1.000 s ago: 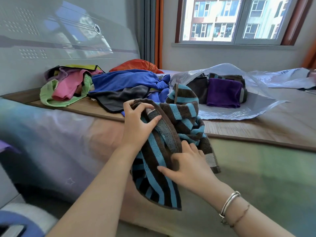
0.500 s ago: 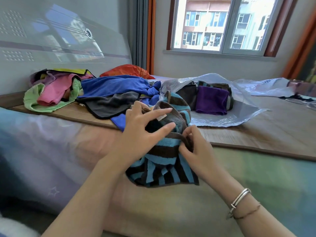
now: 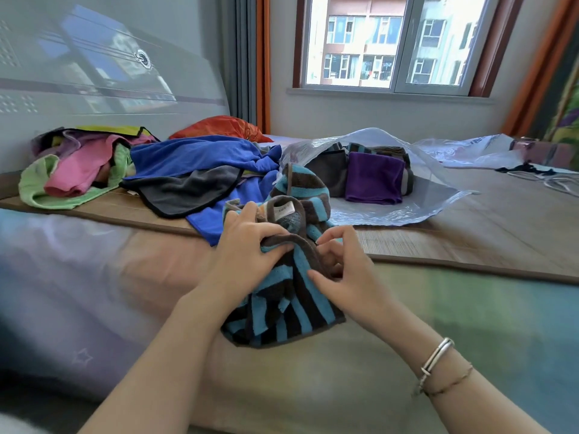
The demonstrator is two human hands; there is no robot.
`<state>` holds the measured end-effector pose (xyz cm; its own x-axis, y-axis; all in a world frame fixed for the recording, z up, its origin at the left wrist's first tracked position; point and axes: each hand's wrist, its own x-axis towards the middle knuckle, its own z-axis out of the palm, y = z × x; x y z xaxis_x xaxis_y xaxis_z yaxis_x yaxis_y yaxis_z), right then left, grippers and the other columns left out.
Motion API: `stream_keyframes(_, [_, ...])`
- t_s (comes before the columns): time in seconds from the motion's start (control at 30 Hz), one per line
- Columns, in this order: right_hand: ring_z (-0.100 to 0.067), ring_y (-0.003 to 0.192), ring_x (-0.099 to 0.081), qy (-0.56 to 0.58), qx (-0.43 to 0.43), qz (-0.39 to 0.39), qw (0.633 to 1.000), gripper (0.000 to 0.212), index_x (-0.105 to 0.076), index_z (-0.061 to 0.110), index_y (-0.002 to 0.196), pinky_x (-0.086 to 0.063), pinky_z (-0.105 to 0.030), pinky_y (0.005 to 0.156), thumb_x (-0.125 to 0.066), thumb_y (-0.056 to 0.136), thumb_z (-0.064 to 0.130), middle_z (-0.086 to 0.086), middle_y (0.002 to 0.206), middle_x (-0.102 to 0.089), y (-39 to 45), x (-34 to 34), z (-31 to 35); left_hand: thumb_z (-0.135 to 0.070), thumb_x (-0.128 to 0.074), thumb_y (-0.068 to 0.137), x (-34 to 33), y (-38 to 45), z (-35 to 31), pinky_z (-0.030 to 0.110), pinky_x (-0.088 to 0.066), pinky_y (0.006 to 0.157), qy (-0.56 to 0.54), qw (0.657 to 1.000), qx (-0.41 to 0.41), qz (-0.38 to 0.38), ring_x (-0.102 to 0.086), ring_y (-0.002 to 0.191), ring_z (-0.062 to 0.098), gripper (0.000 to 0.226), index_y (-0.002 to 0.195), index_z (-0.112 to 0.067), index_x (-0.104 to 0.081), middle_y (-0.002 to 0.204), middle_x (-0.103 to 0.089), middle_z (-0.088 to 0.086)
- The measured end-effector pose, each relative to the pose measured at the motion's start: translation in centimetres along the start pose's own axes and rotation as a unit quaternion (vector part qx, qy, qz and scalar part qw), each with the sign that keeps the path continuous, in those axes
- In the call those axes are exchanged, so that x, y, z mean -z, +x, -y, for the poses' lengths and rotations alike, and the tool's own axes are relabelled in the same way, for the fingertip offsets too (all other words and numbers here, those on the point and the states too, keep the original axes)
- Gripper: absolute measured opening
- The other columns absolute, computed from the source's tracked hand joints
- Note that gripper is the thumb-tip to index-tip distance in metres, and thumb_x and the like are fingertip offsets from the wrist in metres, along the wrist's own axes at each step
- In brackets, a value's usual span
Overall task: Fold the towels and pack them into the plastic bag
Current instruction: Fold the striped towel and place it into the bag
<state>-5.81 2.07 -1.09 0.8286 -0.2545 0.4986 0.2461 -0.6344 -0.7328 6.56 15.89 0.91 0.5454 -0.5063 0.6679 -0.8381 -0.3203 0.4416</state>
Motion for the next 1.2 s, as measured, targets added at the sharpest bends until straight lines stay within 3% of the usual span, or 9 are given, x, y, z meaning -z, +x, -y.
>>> stream_keyframes(0.13, [-0.008,0.103,-0.054,-0.118,-0.064,0.032,0.990,0.044,-0.035,0.032,0.106,-0.047,-0.019,0.084,-0.069,0.081,0.020,0.006,0.107,-0.056,-0.7,-0.6,-0.9,-0.038,-0.072,0.083,-0.9,-0.1,0.5,0.034,-0.039,0.090,-0.008,0.997,0.078,-0.028,-0.039,0.102,0.024,0.014,0.095,-0.033,-0.076,0.089,-0.041,-0.004])
stream_keyframes(0.23, [-0.011,0.094,-0.050,-0.239,-0.051,-0.023,0.969,0.021,-0.050,0.024,0.093,-0.043,-0.026,0.073,-0.068,0.082,0.026,0.011,0.089,-0.057,-0.7,0.3,-0.6,-0.038,-0.071,0.084,-1.1,-0.1,0.8,0.028,-0.034,0.089,-0.020,0.994,0.093,-0.046,-0.038,0.105,0.023,0.015,0.097,-0.032,-0.076,0.092,-0.043,-0.004])
stream_keyframes(0.33, [-0.014,0.077,-0.057,-0.248,-0.049,-0.061,0.966,0.009,-0.053,0.023,0.083,-0.044,-0.030,0.061,-0.062,0.085,0.023,0.009,0.076,-0.061,-0.4,1.1,0.2,-0.038,-0.073,0.082,-1.0,-0.1,0.4,0.026,-0.032,0.089,-0.041,0.992,0.105,-0.063,-0.038,0.107,0.022,0.015,0.096,-0.034,-0.074,0.093,-0.042,-0.005])
stream_keyframes(0.53, [-0.032,0.080,-0.061,-0.279,-0.033,-0.183,0.942,0.006,-0.051,0.024,0.093,-0.048,-0.042,0.066,-0.054,0.092,0.019,-0.003,0.080,-0.065,1.4,5.3,2.6,-0.053,-0.082,0.060,4.5,2.0,0.0,0.030,-0.041,0.099,-0.102,0.984,0.140,-0.026,-0.047,0.107,0.015,0.045,0.099,-0.042,-0.064,0.105,-0.044,-0.005])
stream_keyframes(0.7, [-0.027,0.083,-0.059,-0.308,-0.021,-0.232,0.922,0.013,-0.052,0.026,0.101,-0.043,-0.036,0.064,-0.044,0.096,0.016,-0.001,0.087,-0.064,5.5,12.3,7.5,-0.054,-0.083,0.042,12.2,6.4,-1.9,0.020,-0.045,0.081,-0.175,0.976,0.123,-0.028,-0.058,0.100,0.010,0.061,0.097,-0.036,-0.061,0.109,-0.060,0.000])
stream_keyframes(0.87, [-0.024,0.072,-0.050,-0.384,0.058,-0.246,0.888,0.018,-0.054,0.015,0.110,-0.036,-0.032,0.061,-0.039,0.099,0.017,-0.001,0.084,-0.056,8.9,16.6,14.9,0.000,-0.076,0.076,18.6,10.2,-5.3,0.026,-0.047,0.079,-0.184,0.980,0.053,-0.059,-0.060,0.084,0.010,0.038,0.092,-0.031,-0.061,0.094,-0.066,-0.001])
stream_keyframes(1.03, [-0.025,0.087,-0.051,-0.452,0.119,-0.261,0.844,0.015,-0.050,0.014,0.106,-0.048,-0.041,0.076,-0.040,0.096,0.011,-0.001,0.092,-0.055,12.3,18.2,19.7,-0.005,-0.071,0.084,25.4,12.7,-6.7,0.029,-0.057,0.073,-0.142,0.984,0.047,-0.093,-0.062,0.078,0.020,0.018,0.078,-0.022,-0.069,0.079,-0.062,0.005])
stream_keyframes(1.1, [-0.023,0.084,-0.049,-0.501,0.107,-0.208,0.833,0.008,-0.044,0.016,0.100,-0.045,-0.038,0.072,-0.041,0.094,0.011,-0.001,0.089,-0.051,13.5,17.7,20.5,-0.011,-0.074,0.081,27.8,12.7,-6.8,0.021,-0.058,0.060,-0.121,0.988,0.052,-0.078,-0.065,0.065,0.019,0.004,0.079,-0.009,-0.071,0.073,-0.060,0.005])
stream_keyframes(1.2, [-0.021,0.081,-0.047,-0.526,0.118,-0.182,0.822,0.008,-0.039,0.018,0.091,-0.035,-0.031,0.070,-0.041,0.094,0.011,0.001,0.082,-0.049,14.9,16.3,20.8,-0.016,-0.075,0.079,30.1,11.9,-5.4,0.017,-0.055,0.053,-0.092,0.991,0.096,-0.027,-0.067,0.052,0.019,0.012,0.081,-0.004,-0.074,0.072,-0.070,0.007])
